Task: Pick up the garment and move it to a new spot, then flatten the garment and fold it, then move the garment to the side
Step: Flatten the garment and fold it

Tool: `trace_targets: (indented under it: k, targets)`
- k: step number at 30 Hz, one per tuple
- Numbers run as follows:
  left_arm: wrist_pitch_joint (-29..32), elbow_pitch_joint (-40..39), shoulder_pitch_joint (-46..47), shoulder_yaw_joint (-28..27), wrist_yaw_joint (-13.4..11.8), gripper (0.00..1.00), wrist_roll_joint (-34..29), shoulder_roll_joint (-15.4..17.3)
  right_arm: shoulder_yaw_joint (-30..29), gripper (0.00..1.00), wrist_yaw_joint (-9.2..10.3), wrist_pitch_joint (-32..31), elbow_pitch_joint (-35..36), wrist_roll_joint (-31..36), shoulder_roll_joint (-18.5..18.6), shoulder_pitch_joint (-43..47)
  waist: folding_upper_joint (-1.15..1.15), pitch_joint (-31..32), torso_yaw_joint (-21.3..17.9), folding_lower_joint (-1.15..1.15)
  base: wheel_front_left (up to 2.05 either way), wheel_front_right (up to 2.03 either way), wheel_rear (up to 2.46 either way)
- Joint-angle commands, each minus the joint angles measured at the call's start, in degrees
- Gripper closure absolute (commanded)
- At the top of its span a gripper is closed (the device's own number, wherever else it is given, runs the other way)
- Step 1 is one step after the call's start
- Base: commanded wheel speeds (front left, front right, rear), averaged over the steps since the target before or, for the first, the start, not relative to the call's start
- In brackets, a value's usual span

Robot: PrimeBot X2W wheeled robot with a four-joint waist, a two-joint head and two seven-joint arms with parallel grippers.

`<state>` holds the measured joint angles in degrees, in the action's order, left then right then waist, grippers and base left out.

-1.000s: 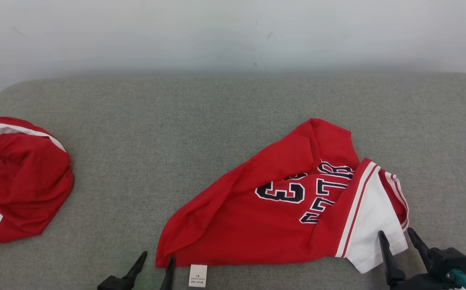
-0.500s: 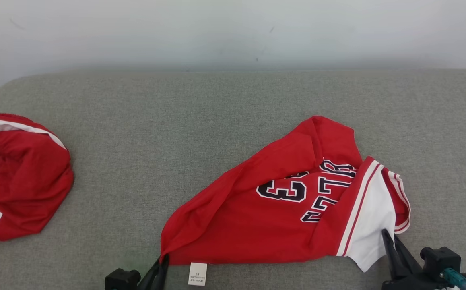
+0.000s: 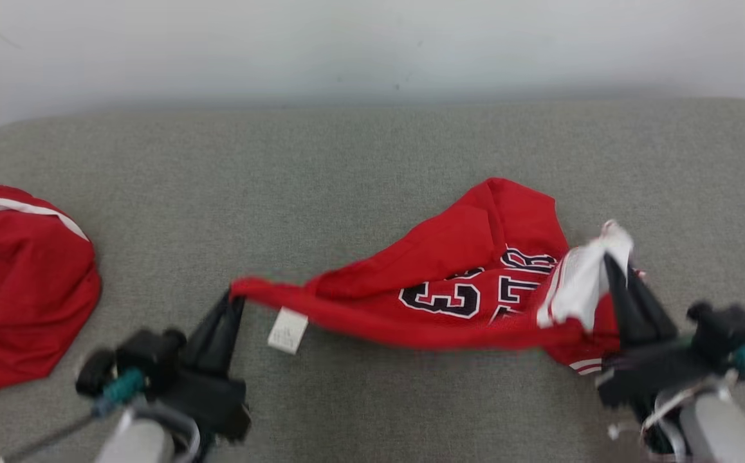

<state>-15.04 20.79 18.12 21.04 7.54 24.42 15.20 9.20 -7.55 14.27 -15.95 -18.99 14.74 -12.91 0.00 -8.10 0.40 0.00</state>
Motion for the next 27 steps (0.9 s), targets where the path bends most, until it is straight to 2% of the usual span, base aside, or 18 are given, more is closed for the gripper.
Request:
trace_targets:
  k: [1,6,10,13,15,20,27]
  targets:
    - [0.17,-0.25,2.85,0.85,-0.11,1.00,0.20,1.36,0.14,1.00,0.14,-0.27,0.27,-1.03,0.29,-2.41,0.00,-1.53,-0.65,0.00,0.00,0.00,0.00]
    - [4.32,-1.98,19.13,3.46,-0.12,1.00,6.33,5.79,0.18,1.00,0.14,-2.91,-1.38,-5.36,1.32,-17.06,0.00,-7.90,-1.92,0.00,0.00,0.00,0.00]
    - [10.01,-1.09,34.35,4.75,-0.11,1.00,11.46,7.83,-0.39,1.00,0.14,-5.23,-4.03,-7.86,2.40,-31.07,0.00,-14.35,-2.21,0.00,0.00,0.00,0.00]
    - [15.11,2.65,49.41,3.26,-0.11,1.00,16.79,7.44,-0.88,1.00,0.14,-8.84,-7.22,-9.53,3.77,-46.00,0.00,-20.27,-2.38,0.00,0.00,0.00,0.00]
    - [17.37,5.27,56.51,2.91,-0.11,1.00,17.28,7.67,-1.17,1.00,0.14,-11.00,-8.82,-9.88,4.19,-53.66,0.00,-22.86,-2.57,0.00,0.00,0.00,0.00]
    - [19.52,11.97,71.96,2.54,-0.11,1.00,16.92,7.53,-0.34,1.00,0.14,-14.85,-13.03,-8.78,3.00,-71.55,0.00,-27.21,-3.13,0.00,0.00,0.00,0.00]
    - [19.01,19.93,89.46,2.55,-0.11,1.00,16.33,5.16,-0.64,1.00,0.14,-17.15,-21.63,-4.44,1.76,-91.33,0.00,-30.28,-2.10,0.00,0.00,0.00,0.00]
